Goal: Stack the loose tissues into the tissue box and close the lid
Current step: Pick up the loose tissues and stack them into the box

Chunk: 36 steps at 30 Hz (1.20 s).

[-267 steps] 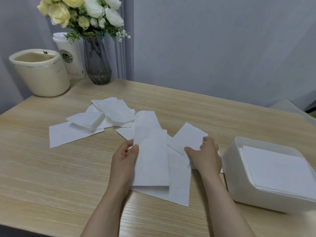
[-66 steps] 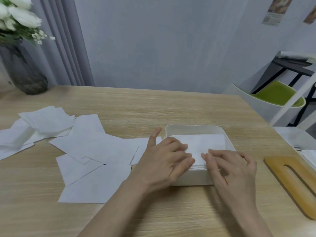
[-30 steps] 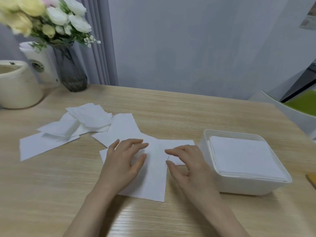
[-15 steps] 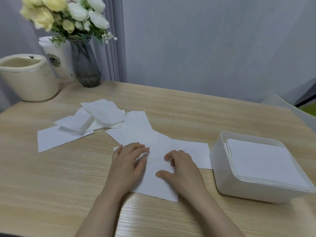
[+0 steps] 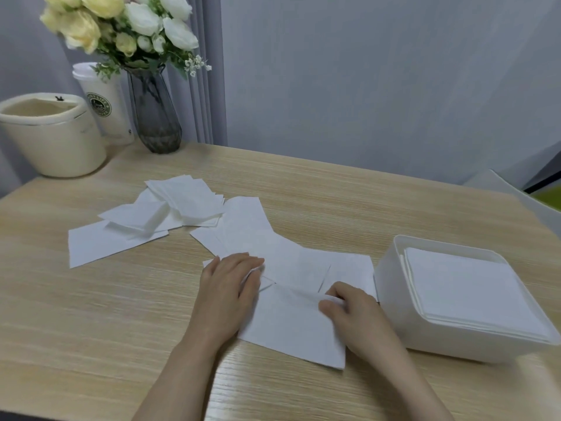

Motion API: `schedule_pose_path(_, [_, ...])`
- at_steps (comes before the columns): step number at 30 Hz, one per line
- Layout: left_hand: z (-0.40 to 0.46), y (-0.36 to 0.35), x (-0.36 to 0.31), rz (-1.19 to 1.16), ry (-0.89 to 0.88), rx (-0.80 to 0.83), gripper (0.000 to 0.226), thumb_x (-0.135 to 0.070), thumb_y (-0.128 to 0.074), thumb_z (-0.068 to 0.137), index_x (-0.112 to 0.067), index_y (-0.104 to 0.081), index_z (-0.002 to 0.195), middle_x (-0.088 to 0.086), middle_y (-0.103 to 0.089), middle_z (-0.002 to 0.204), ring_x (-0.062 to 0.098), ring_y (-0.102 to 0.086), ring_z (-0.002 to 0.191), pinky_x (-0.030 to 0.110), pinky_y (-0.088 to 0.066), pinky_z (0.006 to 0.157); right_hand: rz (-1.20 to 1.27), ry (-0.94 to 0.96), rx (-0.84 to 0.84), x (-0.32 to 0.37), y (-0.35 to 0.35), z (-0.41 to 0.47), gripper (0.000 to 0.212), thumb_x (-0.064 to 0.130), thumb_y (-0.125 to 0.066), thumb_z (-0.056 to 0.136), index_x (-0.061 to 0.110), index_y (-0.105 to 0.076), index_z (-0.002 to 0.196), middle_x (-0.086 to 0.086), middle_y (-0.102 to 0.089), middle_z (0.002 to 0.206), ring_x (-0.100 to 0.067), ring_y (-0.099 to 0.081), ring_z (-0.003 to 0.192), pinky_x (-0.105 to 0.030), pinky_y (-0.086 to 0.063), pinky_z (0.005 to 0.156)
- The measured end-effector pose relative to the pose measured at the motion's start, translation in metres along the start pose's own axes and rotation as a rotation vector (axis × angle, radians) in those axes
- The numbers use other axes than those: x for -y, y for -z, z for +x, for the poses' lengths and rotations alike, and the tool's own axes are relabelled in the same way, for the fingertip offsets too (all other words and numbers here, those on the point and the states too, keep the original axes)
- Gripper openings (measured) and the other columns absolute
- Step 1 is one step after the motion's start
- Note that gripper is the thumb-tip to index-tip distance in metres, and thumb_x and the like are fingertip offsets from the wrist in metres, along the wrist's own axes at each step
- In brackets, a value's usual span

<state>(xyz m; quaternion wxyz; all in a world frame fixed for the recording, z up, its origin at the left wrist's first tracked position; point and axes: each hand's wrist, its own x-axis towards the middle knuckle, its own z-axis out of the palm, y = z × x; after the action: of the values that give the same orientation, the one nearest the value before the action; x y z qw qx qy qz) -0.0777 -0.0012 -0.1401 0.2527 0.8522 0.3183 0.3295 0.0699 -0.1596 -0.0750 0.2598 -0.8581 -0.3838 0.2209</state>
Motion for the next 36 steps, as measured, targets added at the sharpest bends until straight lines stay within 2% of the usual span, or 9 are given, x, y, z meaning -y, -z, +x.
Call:
schedule_pose_path(3, [0.0,0.0,-0.001,0.003,0.001,0.008,0.053,-0.048,-0.026,0.093,-0.025,-0.069,0.114,-0.03,-0.053,0.117,-0.007,-0.043,0.122,0.04,-0.025,0.111,0.172,-0.057,-0.032,-0.011,0.005,-0.013,0.025,0.018,-0.052,0.094,0.023,-0.052,0.069,0.014,-0.055,0.06,0.001,-0.048,0.062,-0.016,-0.032,0.054])
schedule_pose_path(7, [0.001,0.0,-0.003,0.003,0.021,0.025,0.057,-0.051,-0.023,0.094,-0.025,-0.068,0.116,-0.029,-0.055,0.118,-0.003,-0.046,0.124,0.041,-0.026,0.112,0.385,-0.081,-0.166,-0.018,0.001,-0.022,0.021,0.012,-0.051,0.097,0.018,-0.062,0.079,0.004,-0.065,0.074,-0.012,-0.056,0.073,-0.023,-0.038,0.061])
schedule_pose_path(14, [-0.002,0.002,-0.021,-0.138,0.079,0.037,0.069,-0.057,-0.014,0.092,-0.022,-0.066,0.121,-0.024,-0.054,0.122,-0.001,-0.04,0.132,0.031,-0.012,0.12,0.898,-0.189,-0.198,0.0,-0.014,-0.024,0.023,0.006,-0.041,0.1,0.015,-0.061,0.095,-0.002,-0.058,0.063,-0.008,-0.047,0.045,-0.02,-0.034,0.042])
schedule_pose_path(17, [-0.002,0.002,-0.032,-0.263,0.092,0.017,0.064,-0.057,-0.019,0.093,-0.022,-0.069,0.112,-0.037,-0.054,0.114,-0.007,-0.041,0.13,0.02,-0.01,0.118,0.859,-0.186,-0.163,0.004,-0.023,-0.02,0.027,0.001,-0.039,0.098,0.017,-0.058,0.105,-0.003,-0.05,0.049,-0.013,-0.037,0.038,-0.022,-0.029,0.04])
schedule_pose_path(19, [-0.004,0.002,-0.04,-0.393,0.172,0.04,0.05,-0.06,-0.032,0.091,-0.029,-0.067,0.108,-0.042,-0.06,0.103,-0.013,-0.047,0.121,0.018,-0.025,0.112,0.858,-0.181,-0.159,0.005,-0.03,-0.018,0.03,0.0,-0.039,0.097,0.019,-0.059,0.108,-0.007,-0.053,0.053,-0.015,-0.04,0.04,-0.025,-0.033,0.044])
schedule_pose_path(24, [-0.002,0.007,-0.058,-0.769,0.439,-0.025,0.035,-0.057,-0.063,0.084,-0.041,-0.06,0.115,-0.012,-0.071,0.093,0.001,-0.065,0.09,0.021,-0.049,0.083,0.916,-0.178,-0.185,0.015,-0.041,-0.015,0.033,0.001,-0.04,0.096,0.026,-0.059,0.105,-0.006,-0.066,0.067,-0.019,-0.05,0.046,-0.035,-0.042,0.056])
schedule_pose_path(29, [0.002,0.01,-0.062,-0.908,0.55,0.024,0.021,-0.026,-0.058,0.095,-0.024,-0.064,0.115,-0.006,-0.076,0.095,0.013,-0.071,0.093,0.023,-0.052,0.073,0.93,-0.166,-0.188,0.028,-0.048,-0.012,0.031,0.001,-0.039,0.096,0.025,-0.054,0.106,-0.002,-0.072,0.077,-0.022,-0.057,0.047,-0.035,-0.046,0.055])
schedule_pose_path(32, [0.0,0.01,-0.058,-0.828,0.558,0.014,0.017,-0.013,-0.052,0.1,-0.02,-0.068,0.102,0.002,-0.076,0.091,0.021,-0.07,0.087,0.036,-0.052,0.076,0.88,-0.119,-0.114,0.033,-0.048,-0.014,0.028,0.003,-0.041,0.096,0.025,-0.054,0.107,-0.006,-0.072,0.087,-0.021,-0.059,0.049,-0.031,-0.048,0.054])
schedule_pose_path(36, [0.0,0.012,-0.05,-0.819,0.598,-0.095,0.022,-0.009,-0.048,0.1,-0.017,-0.068,0.096,0.005,-0.074,0.085,0.016,-0.065,0.076,0.032,-0.048,0.069,0.781,-0.018,-0.134,0.031,-0.043,-0.008,0.021,0.008,-0.052,0.094,0.023,-0.057,0.107,0.0,-0.062,0.072,-0.01,-0.053,0.052,-0.024,-0.043,0.052])
